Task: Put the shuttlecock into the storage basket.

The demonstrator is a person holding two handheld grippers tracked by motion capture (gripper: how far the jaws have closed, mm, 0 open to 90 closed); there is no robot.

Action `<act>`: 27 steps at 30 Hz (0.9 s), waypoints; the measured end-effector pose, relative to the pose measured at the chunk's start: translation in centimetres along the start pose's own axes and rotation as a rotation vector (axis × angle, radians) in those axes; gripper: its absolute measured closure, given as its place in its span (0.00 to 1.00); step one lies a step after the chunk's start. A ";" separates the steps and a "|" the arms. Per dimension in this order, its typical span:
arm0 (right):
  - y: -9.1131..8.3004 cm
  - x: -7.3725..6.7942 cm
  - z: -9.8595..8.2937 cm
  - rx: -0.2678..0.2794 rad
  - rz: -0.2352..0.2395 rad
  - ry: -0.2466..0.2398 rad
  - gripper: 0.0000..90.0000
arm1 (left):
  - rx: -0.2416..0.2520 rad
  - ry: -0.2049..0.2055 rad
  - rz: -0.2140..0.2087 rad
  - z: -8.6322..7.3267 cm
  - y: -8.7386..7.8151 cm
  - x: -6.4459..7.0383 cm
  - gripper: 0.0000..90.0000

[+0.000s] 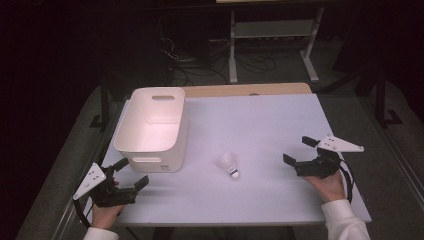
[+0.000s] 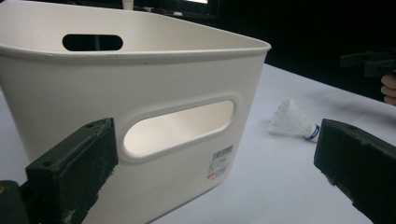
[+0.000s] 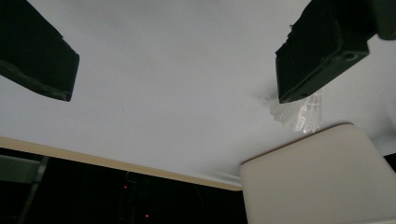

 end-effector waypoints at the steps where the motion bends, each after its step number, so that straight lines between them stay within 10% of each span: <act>1: 0.0 0.0 0.0 0.000 0.000 -0.001 0.00 | 0.008 -0.008 0.004 0.1 -0.1 -0.1 0.00; 27: 1.7 -2.0 0.6 -0.137 0.000 -0.046 0.00 | 0.010 -0.012 0.008 0.0 -0.1 0.1 0.00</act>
Point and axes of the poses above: each handheld gripper's, and its own axes: y roughly forward along the jaws, z roughly out of its top, x roughly to its right, the point moved 6 cm from there along y, roughly forward along the jaws, and after that the axes turned 6 degrees about -x, right-handed, at the moved point
